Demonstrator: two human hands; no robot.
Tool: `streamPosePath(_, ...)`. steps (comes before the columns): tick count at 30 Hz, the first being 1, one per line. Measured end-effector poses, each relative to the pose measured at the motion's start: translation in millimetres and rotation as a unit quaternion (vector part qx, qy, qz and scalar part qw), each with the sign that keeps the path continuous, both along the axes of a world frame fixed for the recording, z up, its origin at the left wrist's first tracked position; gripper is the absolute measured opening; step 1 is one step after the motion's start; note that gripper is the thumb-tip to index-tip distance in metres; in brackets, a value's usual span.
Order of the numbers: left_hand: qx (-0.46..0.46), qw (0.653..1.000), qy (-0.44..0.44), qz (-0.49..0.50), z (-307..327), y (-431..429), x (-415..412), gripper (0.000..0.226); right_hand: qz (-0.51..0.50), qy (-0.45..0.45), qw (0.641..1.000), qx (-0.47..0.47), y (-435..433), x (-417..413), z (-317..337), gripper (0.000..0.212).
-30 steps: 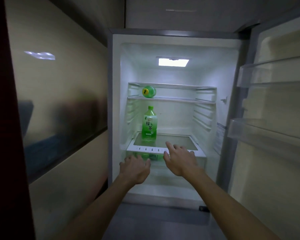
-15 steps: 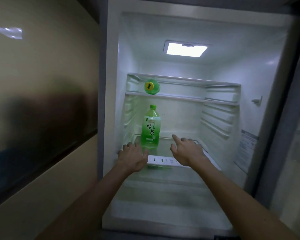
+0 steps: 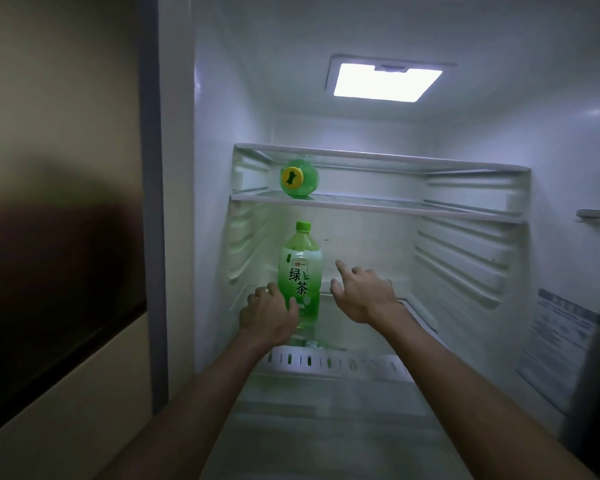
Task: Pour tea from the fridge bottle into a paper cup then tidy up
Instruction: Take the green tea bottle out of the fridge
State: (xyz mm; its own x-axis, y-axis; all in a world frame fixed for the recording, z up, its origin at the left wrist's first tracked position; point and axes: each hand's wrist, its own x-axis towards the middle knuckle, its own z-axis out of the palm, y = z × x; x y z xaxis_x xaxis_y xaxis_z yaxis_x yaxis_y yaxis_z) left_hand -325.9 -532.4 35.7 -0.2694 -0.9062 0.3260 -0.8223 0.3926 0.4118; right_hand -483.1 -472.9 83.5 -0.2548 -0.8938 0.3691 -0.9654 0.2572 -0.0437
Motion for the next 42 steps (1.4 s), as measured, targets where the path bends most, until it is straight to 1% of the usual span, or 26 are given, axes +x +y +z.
streamPosePath(3,0.015,0.998,0.064,0.009,-4,-14,-8,0.047,0.033,-0.041,0.998,-0.025,-24,-3,1,0.059)
streamPosePath(5,0.033,0.989,0.146,0.006,-4,-16,-15,0.043,0.065,-0.089,0.993,-0.039,-40,-3,3,0.068)
streamPosePath(8,0.074,0.961,0.267,-0.021,-5,-13,-26,0.039,0.12,-0.178,0.974,-0.074,-60,1,3,0.08)
streamPosePath(10,0.108,0.932,0.346,-0.026,-6,-15,-30,0.044,0.153,-0.23,0.956,-0.097,-71,3,1,0.087)
streamPosePath(11,0.12,0.923,0.364,-0.024,-5,-16,-30,0.046,0.167,-0.25,0.948,-0.105,-76,4,0,0.089)
streamPosePath(15,0.15,0.911,0.384,-0.008,-7,-24,-31,0.053,0.208,-0.306,0.92,-0.131,-91,7,-6,0.092)
streamPosePath(18,0.157,0.902,0.402,-0.016,-8,-24,-32,0.057,0.215,-0.323,0.91,-0.144,-99,8,-9,0.087)
streamPosePath(22,0.162,0.889,0.427,-0.018,-9,-24,-32,0.055,0.224,-0.347,0.897,-0.156,-100,5,-9,0.08)
streamPosePath(25,0.182,0.875,0.447,-0.024,-6,-22,-30,0.057,0.234,-0.347,0.894,-0.162,-96,4,-7,0.077)
streamPosePath(26,0.185,0.87,0.456,-0.027,-9,-25,-31,0.06,0.238,-0.344,0.893,-0.165,-94,4,-6,0.077)
streamPosePath(27,0.195,0.86,0.47,-0.026,-15,-33,-32,0.069,0.242,-0.342,0.892,-0.172,-92,3,-4,0.077)
streamPosePath(29,0.211,0.836,0.506,-0.037,-34,-57,-37,0.092,0.244,-0.349,0.885,-0.188,-87,1,0,0.076)
streamPosePath(30,0.229,0.819,0.525,-0.032,-31,-55,-35,0.094,0.245,-0.357,0.88,-0.194,-84,1,4,0.075)
streamPosePath(31,0.248,0.796,0.552,-0.021,-22,-47,-33,0.083,0.245,-0.363,0.877,-0.2,-82,1,7,0.076)
streamPosePath(32,0.269,0.772,0.575,-0.017,-9,-32,-31,0.063,0.244,-0.364,0.875,-0.205,-79,1,10,0.078)
streamPosePath(33,0.292,0.748,0.595,-0.026,4,-19,-26,0.052,0.246,-0.364,0.873,-0.21,-77,2,13,0.082)
streamPosePath(36,0.333,0.691,0.641,-0.036,6,-15,-22,0.052,0.249,-0.373,0.867,-0.217,-71,5,17,0.091)
streamPosePath(38,0.359,0.645,0.673,-0.035,11,-7,-19,0.052,0.253,-0.378,0.863,-0.219,-66,8,17,0.094)
streamPosePath(40,0.386,0.61,0.691,-0.04,12,-6,-18,0.056,0.251,-0.382,0.862,-0.22,-61,11,16,0.099)
streamPosePath(42,0.404,0.585,0.702,-0.055,13,1,-14,0.059,0.251,-0.388,0.859,-0.22,-54,13,15,0.102)
